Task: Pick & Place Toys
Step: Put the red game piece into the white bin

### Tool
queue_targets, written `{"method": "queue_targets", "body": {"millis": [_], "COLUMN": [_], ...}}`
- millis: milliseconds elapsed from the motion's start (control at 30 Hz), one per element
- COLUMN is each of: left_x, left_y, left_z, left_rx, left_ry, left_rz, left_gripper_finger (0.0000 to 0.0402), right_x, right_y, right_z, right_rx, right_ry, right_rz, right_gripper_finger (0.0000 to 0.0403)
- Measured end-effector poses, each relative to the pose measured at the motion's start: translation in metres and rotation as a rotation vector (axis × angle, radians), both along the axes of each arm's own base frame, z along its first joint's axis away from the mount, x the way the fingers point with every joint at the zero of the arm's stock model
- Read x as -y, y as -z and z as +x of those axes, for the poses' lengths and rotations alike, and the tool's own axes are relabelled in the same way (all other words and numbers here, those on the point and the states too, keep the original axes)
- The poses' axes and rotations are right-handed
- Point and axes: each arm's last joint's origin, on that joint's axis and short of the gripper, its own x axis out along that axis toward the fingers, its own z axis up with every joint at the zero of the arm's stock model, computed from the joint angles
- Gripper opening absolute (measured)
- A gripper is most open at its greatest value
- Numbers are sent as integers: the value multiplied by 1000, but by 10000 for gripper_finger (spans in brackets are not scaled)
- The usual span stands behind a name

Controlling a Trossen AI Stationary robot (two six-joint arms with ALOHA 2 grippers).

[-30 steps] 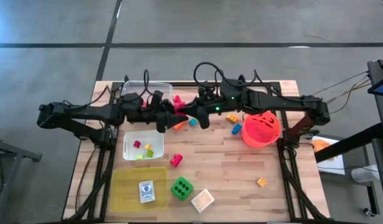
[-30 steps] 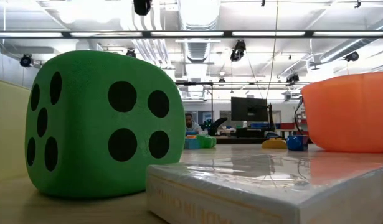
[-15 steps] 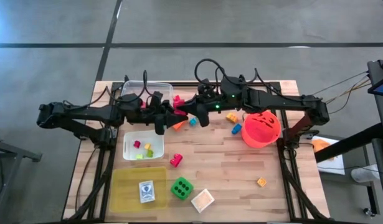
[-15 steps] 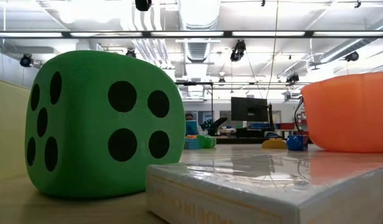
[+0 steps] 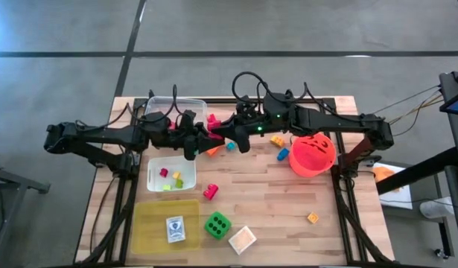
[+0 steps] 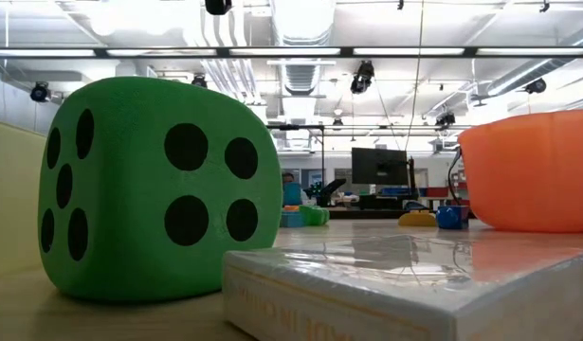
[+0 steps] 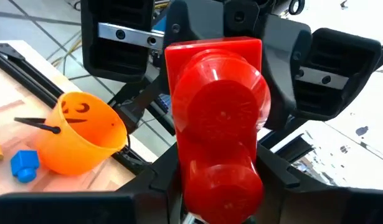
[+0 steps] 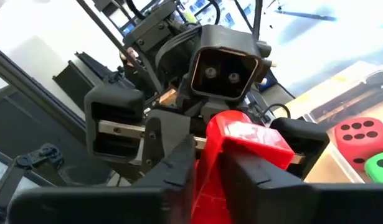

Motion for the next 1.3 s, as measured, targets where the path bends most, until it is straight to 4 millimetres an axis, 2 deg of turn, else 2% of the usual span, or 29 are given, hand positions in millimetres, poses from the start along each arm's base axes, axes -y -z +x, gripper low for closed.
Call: {"method": "queue_targets", "body": {"millis": [300, 500, 733, 833, 967, 1133, 1300], "left_x": [1, 1, 2, 2, 1, 6, 18], "left_y": [2, -1, -4, 2, 16, 44, 65], "left_z": [-1, -10, -34, -45, -65, -90, -97], "left_rx": [-23, -56, -150, -255, -470, -827, -1097], "left_ry": [24, 39, 40, 34, -19, -150, -185], "left_rz": [-20, -48, -81, -112, -189, -255, -269], "left_gripper_finger": [123, 123, 123, 123, 123, 123, 123], "right_x": [-1, 0, 1, 2, 1, 0, 0], "right_y": [-1, -2, 7, 12, 19, 27, 29], "right_z": [-1, -5, -7, -9, -11, -14, -15], "right_rx": [1, -16, -113, -166, -247, -329, -349], "right_ry": [-39, -15, 16, 20, 15, 22, 27], "right_rz": [-28, -2, 4, 3, -11, -24, -40], "right_gripper_finger": [221, 280, 292, 292, 292, 292, 292]}}
